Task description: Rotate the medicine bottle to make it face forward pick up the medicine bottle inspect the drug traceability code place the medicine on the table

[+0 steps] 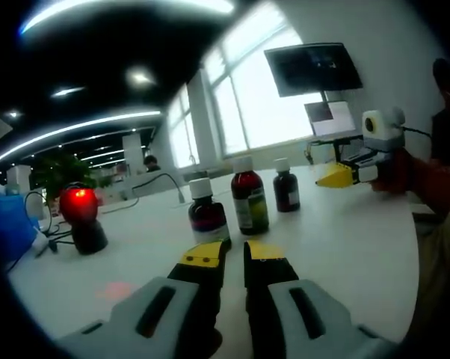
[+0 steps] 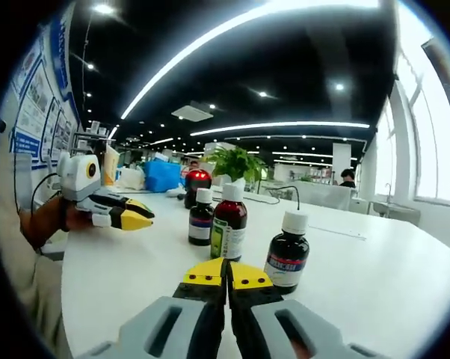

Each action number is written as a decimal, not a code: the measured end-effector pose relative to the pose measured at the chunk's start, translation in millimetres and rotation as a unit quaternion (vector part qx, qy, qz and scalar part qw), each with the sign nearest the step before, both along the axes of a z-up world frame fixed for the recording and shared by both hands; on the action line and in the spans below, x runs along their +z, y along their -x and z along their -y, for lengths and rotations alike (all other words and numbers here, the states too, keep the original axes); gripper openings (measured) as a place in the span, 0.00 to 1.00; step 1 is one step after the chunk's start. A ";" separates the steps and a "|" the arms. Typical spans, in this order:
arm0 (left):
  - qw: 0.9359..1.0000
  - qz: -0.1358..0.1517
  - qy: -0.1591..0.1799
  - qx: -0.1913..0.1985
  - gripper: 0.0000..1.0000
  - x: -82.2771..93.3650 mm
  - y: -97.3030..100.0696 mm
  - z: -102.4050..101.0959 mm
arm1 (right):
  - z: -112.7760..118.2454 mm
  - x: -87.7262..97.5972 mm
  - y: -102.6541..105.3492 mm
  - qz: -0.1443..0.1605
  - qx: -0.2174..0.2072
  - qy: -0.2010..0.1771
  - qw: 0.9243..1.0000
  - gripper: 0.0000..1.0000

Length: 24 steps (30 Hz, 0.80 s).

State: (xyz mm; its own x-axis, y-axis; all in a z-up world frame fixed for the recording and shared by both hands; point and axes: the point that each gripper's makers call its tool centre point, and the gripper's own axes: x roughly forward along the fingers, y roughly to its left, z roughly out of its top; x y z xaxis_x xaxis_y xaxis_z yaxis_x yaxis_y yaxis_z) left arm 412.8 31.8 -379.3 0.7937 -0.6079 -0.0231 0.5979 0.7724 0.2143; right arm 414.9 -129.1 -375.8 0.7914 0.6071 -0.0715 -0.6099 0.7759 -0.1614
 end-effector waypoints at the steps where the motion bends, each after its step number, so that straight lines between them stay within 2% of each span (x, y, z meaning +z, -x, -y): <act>1: 1.000 0.000 -0.001 0.001 0.03 -0.2 -0.1 -0.1 | 0.2 -0.9 -0.3 -0.001 0.000 0.000 1.000 0.00; 12: 1.000 0.001 -0.004 0.000 0.03 -0.4 1.1 1.1 | 3.0 -3.8 -3.3 -0.007 -0.001 -0.006 1.000 0.00; 18: 1.000 -0.001 0.001 0.000 0.03 0.2 1.7 1.0 | 1.3 -7.3 -4.6 -0.003 -0.002 0.010 1.000 0.00; 24: 1.000 0.000 -0.004 0.001 0.03 -0.6 1.5 1.4 | 3.2 -6.4 -4.7 -0.002 -0.004 0.006 1.000 0.00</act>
State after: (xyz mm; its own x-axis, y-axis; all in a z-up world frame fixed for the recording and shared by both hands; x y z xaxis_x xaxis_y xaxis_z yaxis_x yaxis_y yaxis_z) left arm 411.2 30.4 -379.9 0.7946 -0.6065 -0.0274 0.5965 0.7716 0.2207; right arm 419.6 -132.3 -382.2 0.7955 0.6003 -0.0822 -0.6048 0.7783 -0.1688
